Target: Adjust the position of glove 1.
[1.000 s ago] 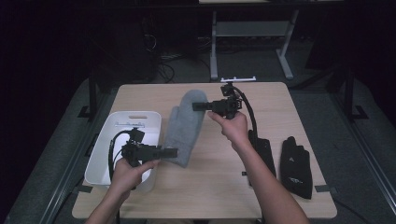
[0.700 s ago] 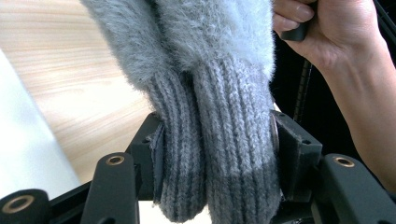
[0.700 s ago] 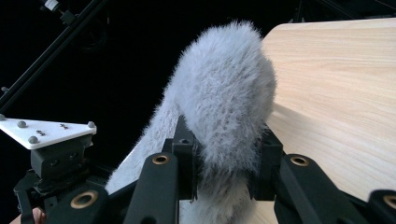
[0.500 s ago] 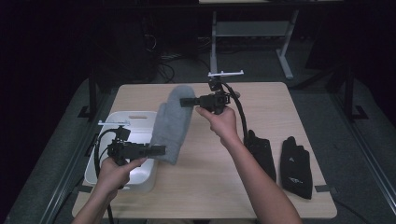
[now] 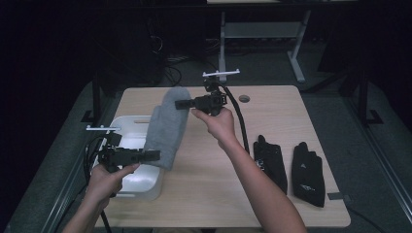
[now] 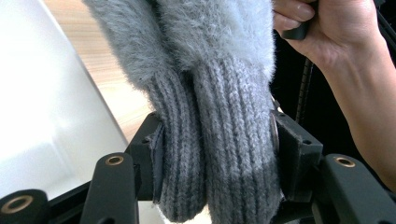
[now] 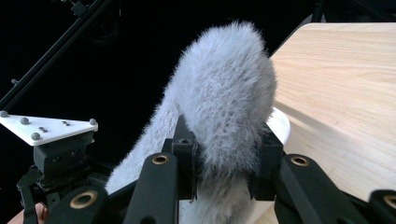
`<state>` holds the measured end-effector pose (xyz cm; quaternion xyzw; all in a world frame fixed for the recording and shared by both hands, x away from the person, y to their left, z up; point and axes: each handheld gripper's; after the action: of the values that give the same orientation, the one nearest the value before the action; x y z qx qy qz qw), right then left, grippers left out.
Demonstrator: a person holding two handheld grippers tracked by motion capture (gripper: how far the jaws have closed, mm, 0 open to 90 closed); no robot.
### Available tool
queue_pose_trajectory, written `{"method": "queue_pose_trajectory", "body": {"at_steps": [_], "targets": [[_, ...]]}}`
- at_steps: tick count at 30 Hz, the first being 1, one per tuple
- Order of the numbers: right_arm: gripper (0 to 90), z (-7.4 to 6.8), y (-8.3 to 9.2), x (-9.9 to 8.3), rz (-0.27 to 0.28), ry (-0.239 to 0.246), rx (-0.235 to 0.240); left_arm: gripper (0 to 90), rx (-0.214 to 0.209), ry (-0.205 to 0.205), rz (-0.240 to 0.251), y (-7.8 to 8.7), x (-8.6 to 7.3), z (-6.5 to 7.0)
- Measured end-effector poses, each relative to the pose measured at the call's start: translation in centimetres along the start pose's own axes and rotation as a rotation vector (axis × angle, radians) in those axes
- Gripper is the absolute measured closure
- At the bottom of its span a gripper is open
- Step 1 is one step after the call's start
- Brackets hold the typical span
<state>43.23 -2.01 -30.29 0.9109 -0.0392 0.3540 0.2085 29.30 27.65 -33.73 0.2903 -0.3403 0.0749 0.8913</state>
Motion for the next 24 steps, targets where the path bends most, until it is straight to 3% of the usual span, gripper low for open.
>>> {"method": "queue_pose_trajectory", "body": {"at_steps": [24], "targets": [[68.6,-1.8,-5.0,1.0,-0.042,0.01,0.029,43.0,0.048,0.036,0.034,3.8,-1.1,-2.0]]}}
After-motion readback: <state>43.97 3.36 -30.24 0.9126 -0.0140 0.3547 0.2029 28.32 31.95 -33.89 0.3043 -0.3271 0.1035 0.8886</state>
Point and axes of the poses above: each handheld gripper's, and its own axes: y roughly backward along the jaws, x roughly out of its top, z roughly to its right, and after that the axes turned 2 degrees about -y, right-handed
